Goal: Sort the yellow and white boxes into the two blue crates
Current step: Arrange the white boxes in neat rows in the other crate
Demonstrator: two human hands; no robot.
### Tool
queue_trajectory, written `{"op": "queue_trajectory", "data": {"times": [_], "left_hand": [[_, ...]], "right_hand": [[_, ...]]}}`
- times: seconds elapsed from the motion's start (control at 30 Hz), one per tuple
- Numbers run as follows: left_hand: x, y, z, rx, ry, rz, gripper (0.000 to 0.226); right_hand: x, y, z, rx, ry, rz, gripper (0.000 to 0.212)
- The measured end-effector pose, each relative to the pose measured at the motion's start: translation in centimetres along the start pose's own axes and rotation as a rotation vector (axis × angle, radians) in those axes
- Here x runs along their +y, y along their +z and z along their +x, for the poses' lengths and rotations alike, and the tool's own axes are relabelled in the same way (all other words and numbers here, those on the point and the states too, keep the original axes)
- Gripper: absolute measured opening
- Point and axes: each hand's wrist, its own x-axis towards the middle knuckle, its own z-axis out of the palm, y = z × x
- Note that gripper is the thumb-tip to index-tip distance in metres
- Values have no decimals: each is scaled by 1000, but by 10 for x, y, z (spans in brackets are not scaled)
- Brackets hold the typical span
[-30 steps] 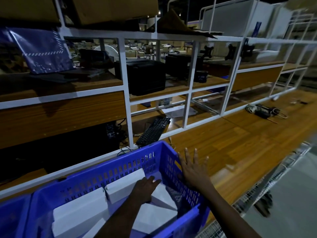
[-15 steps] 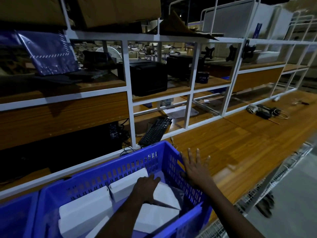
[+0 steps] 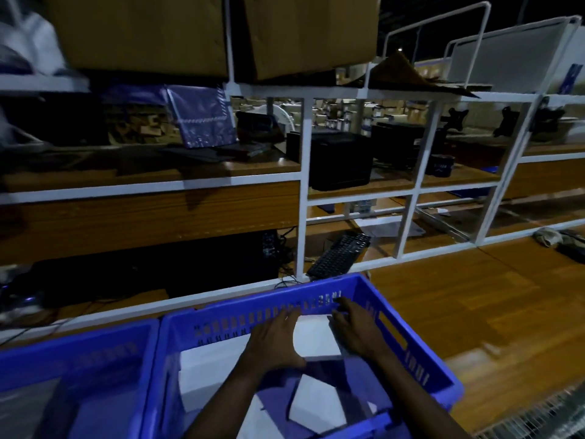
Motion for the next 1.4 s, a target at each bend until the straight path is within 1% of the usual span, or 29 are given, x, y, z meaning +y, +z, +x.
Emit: {"op": "queue_trajectory", "data": {"times": [0.03, 0.07, 0.2, 0.23, 0.3, 0.37, 0.47, 0.63, 0.73, 0.83, 0.97, 1.07, 1.13, 1.23, 1.3, 1.4], "left_hand": [[-6, -1, -6, 17, -15, 4, 110], [-9, -2, -12, 33, -32, 4, 109], [-24, 9, -34, 30, -152, -7, 107], [-27, 11, -38, 27, -160, 8, 108], [-33, 12, -42, 31, -144, 61, 108], [-35, 11, -42, 62, -130, 103, 107], [-34, 14, -39, 85, -123, 161, 106], [-32, 26, -31, -51, -91, 204, 111], [-29, 27, -29, -97, -105, 183, 112], [-27, 27, -30, -122, -83, 152, 109], [-24, 28, -31, -107, -17, 159, 107], [-25, 25, -31, -105, -24, 138, 106], [-27, 23, -33, -93, -70, 159, 103], [-31, 22, -35, -93, -185, 309, 101], [-33, 20, -35, -91, -310, 331, 90], [-38, 20, -39, -87, -450, 255, 73]], "right_hand": [[-4, 7, 6, -6, 24, 27, 8], [-7, 13, 11, -20, 47, 63, 10], [7, 45, 25, -152, 217, 90, 39], [14, 50, 25, -203, 250, 73, 45], [24, 55, 26, -284, 254, 20, 55], [25, 55, 28, -327, 199, 12, 52], [23, 52, 30, -334, 108, 4, 49], [30, 54, 34, -405, 23, -70, 52], [30, 51, 34, -434, -22, -44, 52], [33, 51, 34, -436, -17, -43, 51], [35, 52, 35, -440, 7, -38, 45], [36, 50, 34, -425, 26, -17, 43], [39, 49, 35, -387, 37, -7, 46], [40, 48, 37, -356, 61, -2, 49], [40, 48, 37, -352, 85, -39, 47], [40, 51, 36, -362, 75, -129, 45]]}}
